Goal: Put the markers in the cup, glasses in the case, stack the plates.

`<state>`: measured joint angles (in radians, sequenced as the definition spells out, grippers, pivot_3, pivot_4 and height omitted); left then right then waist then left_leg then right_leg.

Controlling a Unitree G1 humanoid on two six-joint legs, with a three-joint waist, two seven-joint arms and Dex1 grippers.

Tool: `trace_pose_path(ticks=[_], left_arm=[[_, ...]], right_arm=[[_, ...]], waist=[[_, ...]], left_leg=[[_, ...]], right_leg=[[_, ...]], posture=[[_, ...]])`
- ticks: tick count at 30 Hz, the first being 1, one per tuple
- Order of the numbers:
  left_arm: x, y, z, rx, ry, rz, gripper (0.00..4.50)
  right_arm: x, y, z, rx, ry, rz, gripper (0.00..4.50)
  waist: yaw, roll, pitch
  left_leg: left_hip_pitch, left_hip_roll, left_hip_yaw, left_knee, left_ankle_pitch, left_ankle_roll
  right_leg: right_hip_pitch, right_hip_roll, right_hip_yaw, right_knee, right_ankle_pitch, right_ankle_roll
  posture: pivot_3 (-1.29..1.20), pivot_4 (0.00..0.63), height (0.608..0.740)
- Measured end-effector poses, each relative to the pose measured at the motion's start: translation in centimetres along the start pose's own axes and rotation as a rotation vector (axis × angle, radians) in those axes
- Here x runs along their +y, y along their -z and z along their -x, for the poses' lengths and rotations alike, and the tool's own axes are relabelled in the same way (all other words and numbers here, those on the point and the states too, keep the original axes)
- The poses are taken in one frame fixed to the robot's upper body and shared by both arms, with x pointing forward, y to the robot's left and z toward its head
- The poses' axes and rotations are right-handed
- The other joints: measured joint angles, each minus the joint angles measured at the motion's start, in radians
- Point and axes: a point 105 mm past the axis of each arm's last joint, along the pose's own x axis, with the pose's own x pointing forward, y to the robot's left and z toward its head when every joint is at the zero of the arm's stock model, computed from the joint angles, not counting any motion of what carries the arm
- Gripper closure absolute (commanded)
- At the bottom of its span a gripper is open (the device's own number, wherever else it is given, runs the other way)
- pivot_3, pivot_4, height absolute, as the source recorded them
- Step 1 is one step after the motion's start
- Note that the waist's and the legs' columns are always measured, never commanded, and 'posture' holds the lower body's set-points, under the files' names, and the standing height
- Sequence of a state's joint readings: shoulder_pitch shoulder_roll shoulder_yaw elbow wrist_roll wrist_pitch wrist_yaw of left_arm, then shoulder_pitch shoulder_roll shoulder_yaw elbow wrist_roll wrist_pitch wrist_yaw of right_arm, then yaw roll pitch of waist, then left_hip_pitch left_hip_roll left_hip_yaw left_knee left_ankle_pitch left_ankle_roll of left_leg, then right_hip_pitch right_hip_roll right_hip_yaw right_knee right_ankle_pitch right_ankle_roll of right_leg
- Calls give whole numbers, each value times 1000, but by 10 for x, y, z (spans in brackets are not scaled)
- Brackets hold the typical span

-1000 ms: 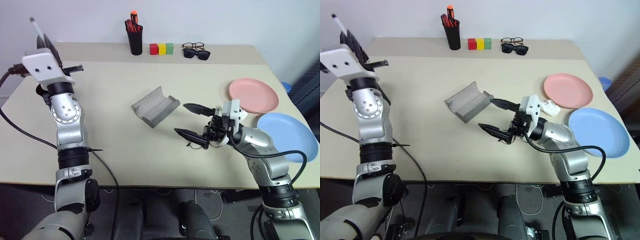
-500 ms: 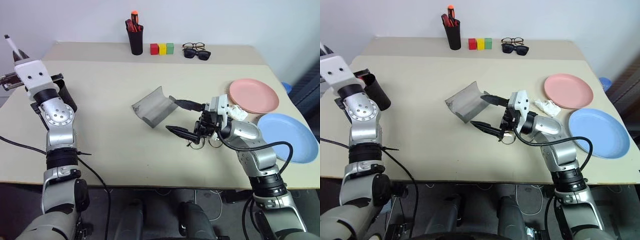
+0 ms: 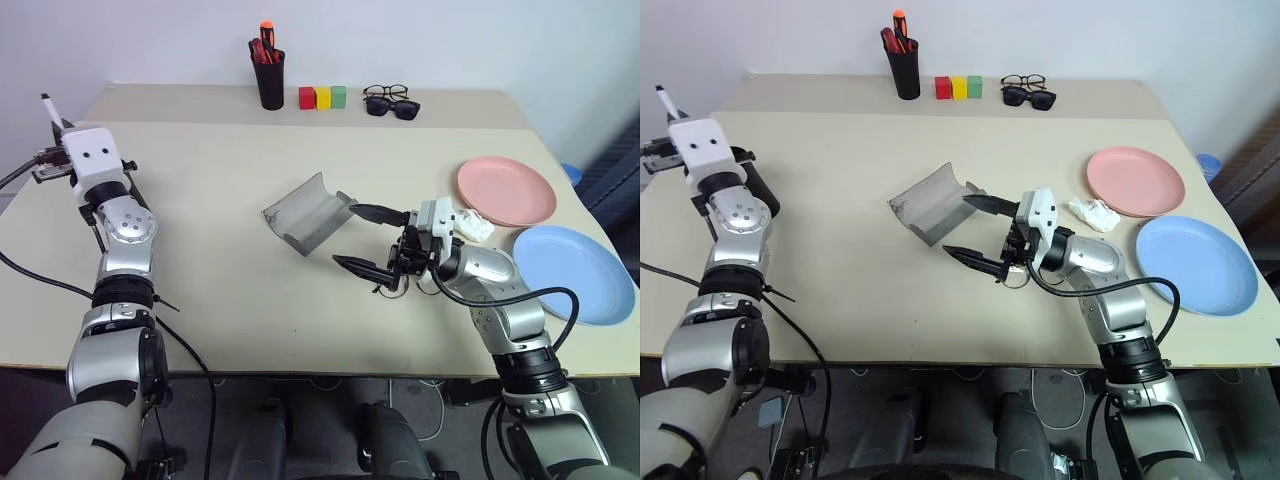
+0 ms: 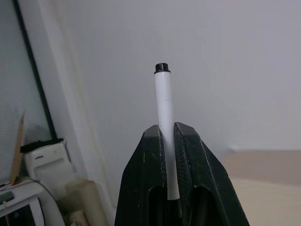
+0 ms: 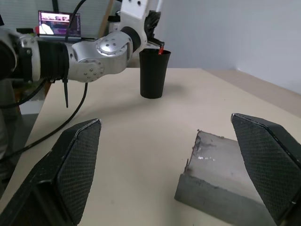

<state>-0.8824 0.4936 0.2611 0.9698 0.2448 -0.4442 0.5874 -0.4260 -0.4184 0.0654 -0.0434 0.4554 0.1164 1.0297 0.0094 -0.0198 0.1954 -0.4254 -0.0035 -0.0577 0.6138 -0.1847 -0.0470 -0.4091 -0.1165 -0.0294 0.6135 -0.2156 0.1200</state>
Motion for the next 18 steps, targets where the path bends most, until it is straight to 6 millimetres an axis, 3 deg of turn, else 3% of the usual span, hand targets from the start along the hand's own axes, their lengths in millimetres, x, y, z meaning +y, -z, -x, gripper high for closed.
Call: trace_pose_path(ticks=[3,4,5,9,14,16,18], left_arm=[[-4,7,3,23,26,-7,4450],[-5,10,4,34,33,-8,3701],[-5,12,5,42,38,-10,3399],[-11,17,12,45,76,2,1461],[-30,3,24,47,186,203,1461],[-59,-22,28,75,427,264,1461],[-94,-51,45,119,765,294,1461]], right_arm=[[1,3,2,2,8,-2,0],[1,4,3,3,9,-4,0],[1,5,3,3,10,-4,0],[1,4,4,-1,15,4,0],[0,9,9,16,42,-1,0],[-1,12,16,37,70,2,0],[-3,13,26,55,110,5,0]], waist=[[0,0,0],[0,0,0],[0,0,0],[1,0,0],[4,0,0],[5,0,0],[4,0,0]], left_leg=[[0,0,0,0,0,0],[0,0,0,0,0,0],[0,0,0,0,0,0],[0,0,0,0,0,0],[-1,0,0,0,0,0],[-2,0,0,0,0,-1],[-2,0,0,0,0,-1]], right_leg=[[0,0,0,0,0,0],[0,0,0,0,0,0],[0,0,0,0,0,0],[0,0,0,0,0,0],[0,0,0,-1,0,0],[0,0,0,-1,0,0],[0,0,0,-1,0,0]], posture=[[0,150,740],[0,150,740],[0,150,740],[0,150,740],[0,150,740],[0,150,740],[0,150,740]])
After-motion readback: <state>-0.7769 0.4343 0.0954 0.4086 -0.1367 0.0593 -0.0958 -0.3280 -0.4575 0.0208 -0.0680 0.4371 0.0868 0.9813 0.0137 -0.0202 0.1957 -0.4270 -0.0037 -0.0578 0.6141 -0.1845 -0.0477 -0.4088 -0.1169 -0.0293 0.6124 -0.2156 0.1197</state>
